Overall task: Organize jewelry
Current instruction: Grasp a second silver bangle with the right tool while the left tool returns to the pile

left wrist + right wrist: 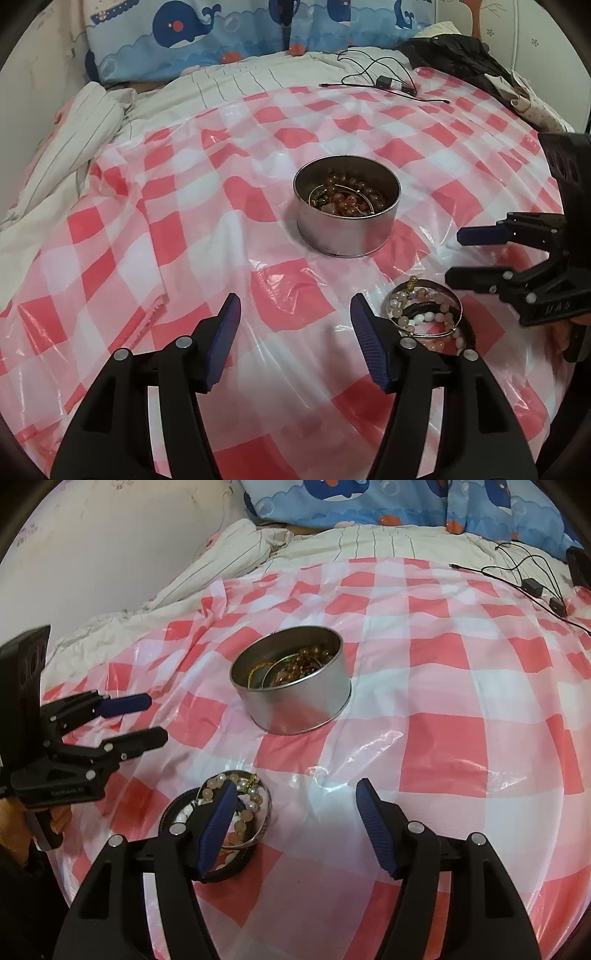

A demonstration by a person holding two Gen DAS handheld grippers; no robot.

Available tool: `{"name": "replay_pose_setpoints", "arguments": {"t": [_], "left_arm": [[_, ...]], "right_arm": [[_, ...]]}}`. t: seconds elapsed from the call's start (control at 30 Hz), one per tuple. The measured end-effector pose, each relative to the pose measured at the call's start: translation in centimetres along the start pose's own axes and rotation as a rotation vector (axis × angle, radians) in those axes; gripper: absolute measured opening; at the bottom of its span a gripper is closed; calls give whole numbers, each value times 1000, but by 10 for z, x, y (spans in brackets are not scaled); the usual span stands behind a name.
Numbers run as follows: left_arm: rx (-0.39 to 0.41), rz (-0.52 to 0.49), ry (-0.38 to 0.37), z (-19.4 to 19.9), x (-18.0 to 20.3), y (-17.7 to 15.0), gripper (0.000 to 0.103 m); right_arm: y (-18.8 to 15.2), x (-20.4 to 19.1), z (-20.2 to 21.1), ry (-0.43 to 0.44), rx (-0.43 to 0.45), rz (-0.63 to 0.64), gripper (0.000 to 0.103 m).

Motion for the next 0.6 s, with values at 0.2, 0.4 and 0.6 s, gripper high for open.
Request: {"name": "replay_pose_setpoints", "arguments": {"t": [0.2, 0.4, 0.6], "left_arm": [[-17, -28, 7, -5, 6, -1, 62], [-30, -44, 13, -8, 8, -2, 64], [-43, -57, -3, -13, 15, -3, 65]], "right_arm": [[-6, 0, -12, -162, -6, 123, 69], [-4, 16, -19, -325, -3, 180, 74], [2, 54, -11, -438, 7, 127, 75]]}}
Point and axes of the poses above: each gripper's, at about its wrist camera, not at the fingertips, and z roughly against the way its jaws point, x to its right, y to its top, the point moved 9 cm from there along -z, roughly the way its jaws point, and after that the axes turned 12 degrees about -y, right-handed, at the moved point
